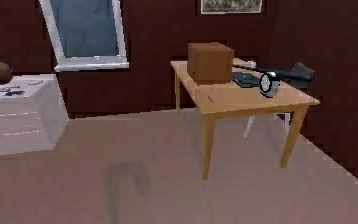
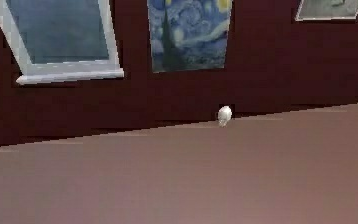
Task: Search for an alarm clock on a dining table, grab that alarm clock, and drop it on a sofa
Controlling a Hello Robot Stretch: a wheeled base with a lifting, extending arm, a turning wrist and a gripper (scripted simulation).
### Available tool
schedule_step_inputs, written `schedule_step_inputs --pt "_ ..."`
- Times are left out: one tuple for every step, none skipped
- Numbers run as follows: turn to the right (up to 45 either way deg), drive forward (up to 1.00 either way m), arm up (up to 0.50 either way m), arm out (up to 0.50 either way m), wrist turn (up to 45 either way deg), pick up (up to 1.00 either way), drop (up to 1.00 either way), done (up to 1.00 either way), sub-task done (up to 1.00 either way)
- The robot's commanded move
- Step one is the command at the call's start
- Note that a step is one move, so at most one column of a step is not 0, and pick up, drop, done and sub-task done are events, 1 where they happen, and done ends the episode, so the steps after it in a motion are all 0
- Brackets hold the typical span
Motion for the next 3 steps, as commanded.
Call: schedule_step_inputs --pt "0.0 0.50 0.00 0.00 0.0 0.00 0.00 0.00 0.00" --pt "45.0 0.00 0.00 0.00 0.0 0.00 0.00 0.00 0.00" --pt "15.0 0.00 0.00 0.00 0.0 0.00 0.00 0.00 0.00"
